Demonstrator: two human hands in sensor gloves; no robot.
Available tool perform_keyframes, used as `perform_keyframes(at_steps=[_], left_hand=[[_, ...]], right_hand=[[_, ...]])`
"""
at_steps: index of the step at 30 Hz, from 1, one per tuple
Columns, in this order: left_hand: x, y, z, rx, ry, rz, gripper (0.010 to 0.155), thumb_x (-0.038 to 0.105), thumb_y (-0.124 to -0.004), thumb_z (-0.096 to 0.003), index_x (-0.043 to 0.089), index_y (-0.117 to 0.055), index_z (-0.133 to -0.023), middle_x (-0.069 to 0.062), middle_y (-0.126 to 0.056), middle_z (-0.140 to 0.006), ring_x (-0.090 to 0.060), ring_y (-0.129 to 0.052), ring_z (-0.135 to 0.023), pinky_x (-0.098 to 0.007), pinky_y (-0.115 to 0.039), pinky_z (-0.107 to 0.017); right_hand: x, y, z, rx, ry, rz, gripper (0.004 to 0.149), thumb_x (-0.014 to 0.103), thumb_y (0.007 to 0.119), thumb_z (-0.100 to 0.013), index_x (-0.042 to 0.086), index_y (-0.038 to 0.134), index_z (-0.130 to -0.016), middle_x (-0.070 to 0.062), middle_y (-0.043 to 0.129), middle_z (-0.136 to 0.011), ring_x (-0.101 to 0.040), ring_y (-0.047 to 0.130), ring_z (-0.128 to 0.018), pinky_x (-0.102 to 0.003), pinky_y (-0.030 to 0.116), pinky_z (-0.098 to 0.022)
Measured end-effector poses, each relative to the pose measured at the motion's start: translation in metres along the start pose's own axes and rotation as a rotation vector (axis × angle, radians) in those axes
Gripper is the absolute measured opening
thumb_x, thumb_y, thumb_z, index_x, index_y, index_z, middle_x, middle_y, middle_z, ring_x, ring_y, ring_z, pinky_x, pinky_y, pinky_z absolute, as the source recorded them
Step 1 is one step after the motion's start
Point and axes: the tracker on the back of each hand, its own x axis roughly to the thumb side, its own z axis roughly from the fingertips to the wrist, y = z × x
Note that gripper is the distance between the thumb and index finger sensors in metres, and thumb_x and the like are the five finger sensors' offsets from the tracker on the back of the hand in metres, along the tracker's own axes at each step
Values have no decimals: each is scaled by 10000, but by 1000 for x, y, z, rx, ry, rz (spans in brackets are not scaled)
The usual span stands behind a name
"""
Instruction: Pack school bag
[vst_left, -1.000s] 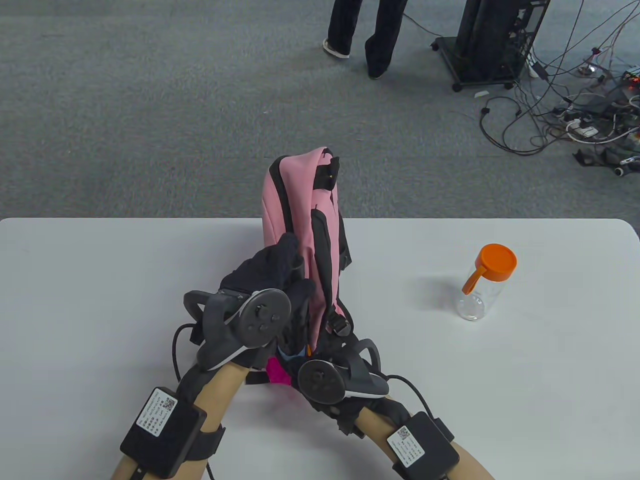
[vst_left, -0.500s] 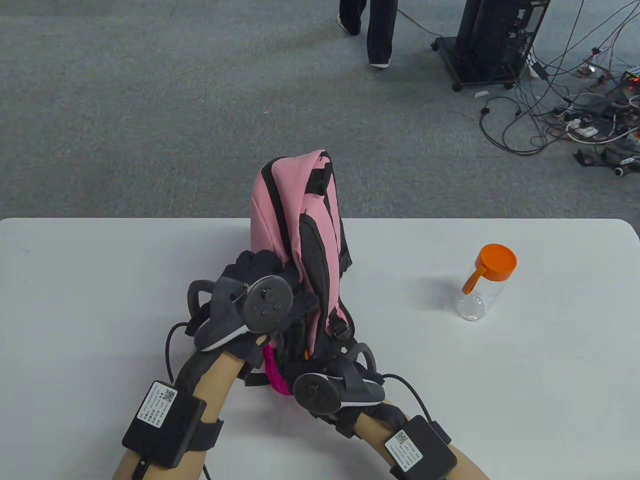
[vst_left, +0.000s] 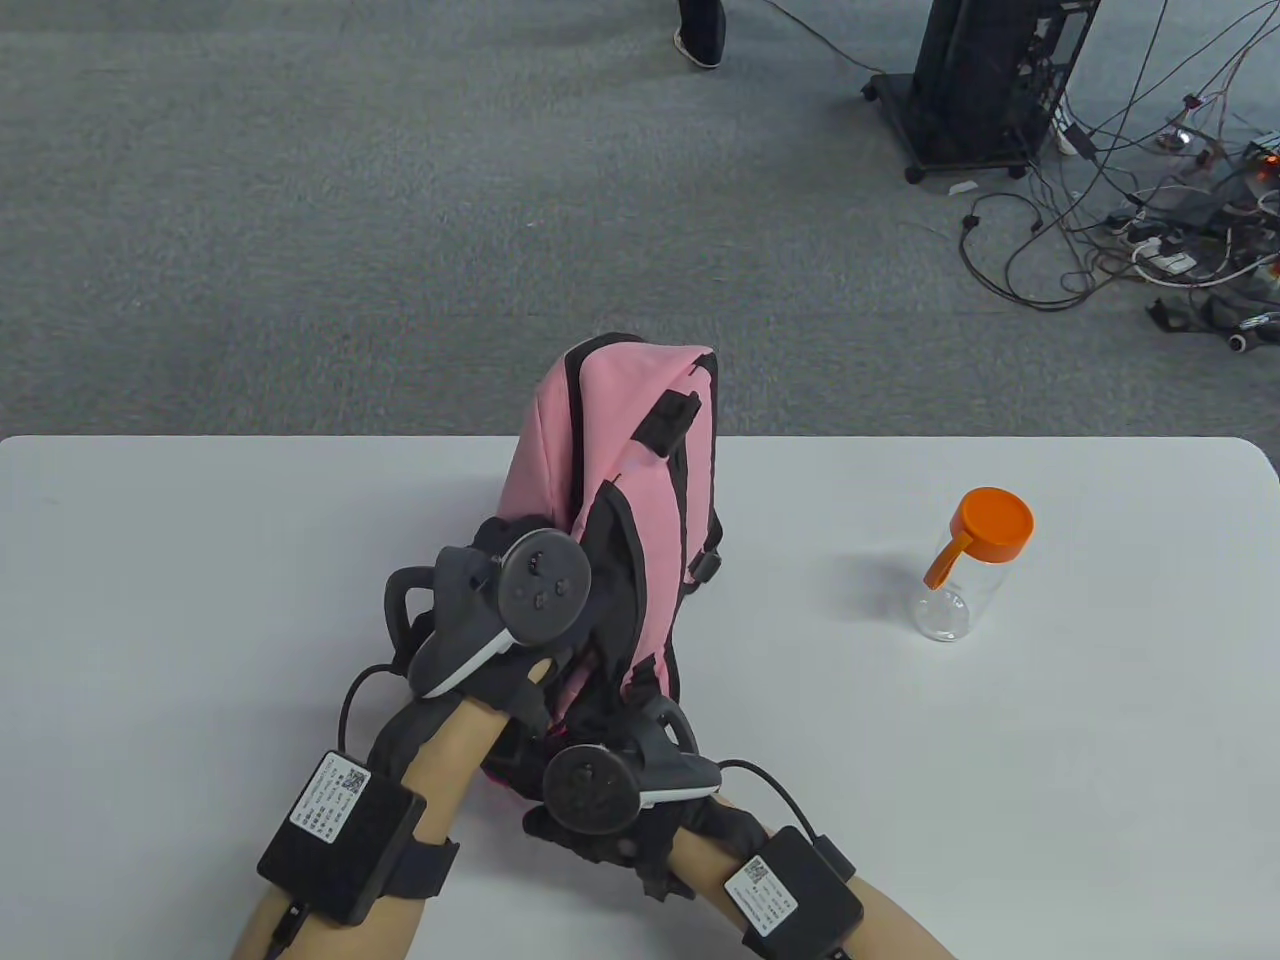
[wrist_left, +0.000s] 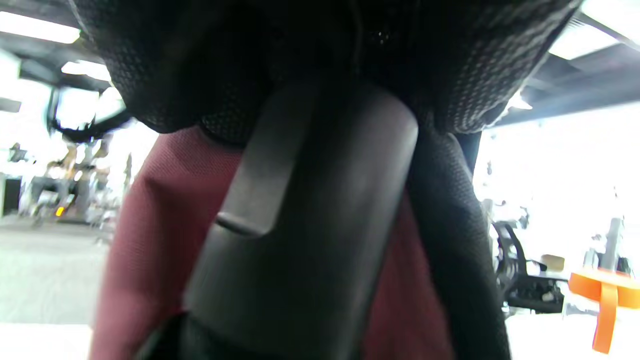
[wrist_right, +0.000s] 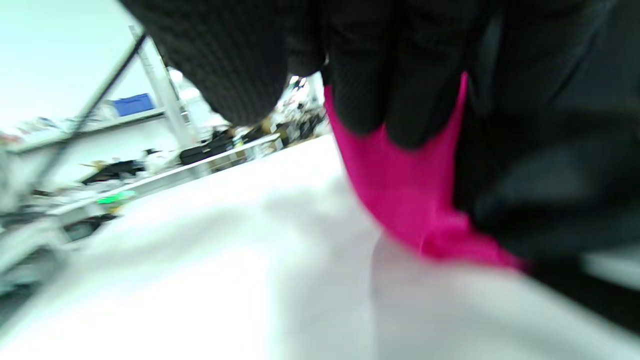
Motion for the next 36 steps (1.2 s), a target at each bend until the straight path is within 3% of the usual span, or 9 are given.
perform_keyframes(at_steps=[8, 11, 14, 18, 21, 24, 28, 31, 36], left_hand=[[-9, -8, 31, 30, -259, 17, 444, 510, -857, -443, 202, -986, -736, -56, -980, -784, -394, -950, -792, -578, -847, -643], [-19, -5, 41, -11, -304, 47, 443, 498, -868, -430, 213, -978, -750, -44, -960, -819, -393, -926, -834, -589, -827, -666], [-26, -3, 51, 29, -282, -23, 439, 492, -884, -402, 260, -985, -761, -24, -907, -931, -413, -817, -966, -613, -760, -727], [-28, -3, 62, 174, -166, -158, 461, 566, -883, -370, 336, -994, -755, -54, -847, -1004, -422, -792, -963, -608, -742, -732], [-29, 12, 72, 165, -94, -15, 638, 569, -920, -371, 229, -882, -910, -88, -818, -1034, -429, -827, -937, -604, -762, -711], [-27, 33, 91, 224, -15, 51, 793, 549, -917, -397, 154, -643, -1027, -137, -723, -1065, -444, -808, -925, -598, -747, -710], [-3, 50, 126, 428, -147, 35, 564, 521, -921, -421, 219, -805, -883, -52, -927, -860, -338, -988, -718, -505, -881, -583], [19, 29, 130, 278, -296, 23, 439, 575, -905, -412, 287, -963, -738, 35, -1101, -656, -210, -1138, -481, -376, -1011, -398], [33, -58, 108, -190, -340, 254, 603, 542, -841, -473, 141, -916, -917, -116, -1120, -774, -279, -1190, -486, -386, -1038, -355]], right_hand=[[-117, -69, 71, 13, 604, 13, 642, 328, 835, -508, 88, 653, -1074, -337, 677, -1082, -606, 752, -931, -800, 654, -597], [-137, -101, 103, -323, 694, -210, 717, 255, 751, -545, 37, 407, -1136, -410, 473, -1125, -657, 667, -945, -808, 626, -601], [-148, -122, 125, -756, 711, -413, 625, 201, 712, -546, 82, 500, -1122, -367, 555, -1116, -650, 703, -922, -806, 636, -585], [-156, -136, 118, -728, 572, -429, 614, 243, 668, -547, 152, 471, -1121, -257, 581, -1139, -588, 688, -981, -752, 661, -633], [-162, -125, 107, -749, 414, -946, 677, 220, 641, -572, 47, 311, -1136, -380, 442, -1140, -663, 604, -968, -759, 629, -643], [-166, -124, 106, -784, 464, -754, 670, 262, 621, -568, 59, 341, -1141, -365, 466, -1142, -614, 693, -961, -744, 724, -592], [-172, -127, 107, -820, 487, -787, 659, 270, 603, -567, 98, 335, -1144, -289, 380, -1165, -551, 847, -848, -656, 810, -540], [-174, -134, 106, -796, 522, -681, 668, 283, 600, -568, 140, 280, -1137, -238, 391, -1165, -469, 972, -682, -559, 882, -458], [-171, -140, 97, -745, 487, -642, 636, 272, 611, -562, 164, 345, -1130, -209, 676, -1099, -420, 1022, -495, -504, 917, -346]])
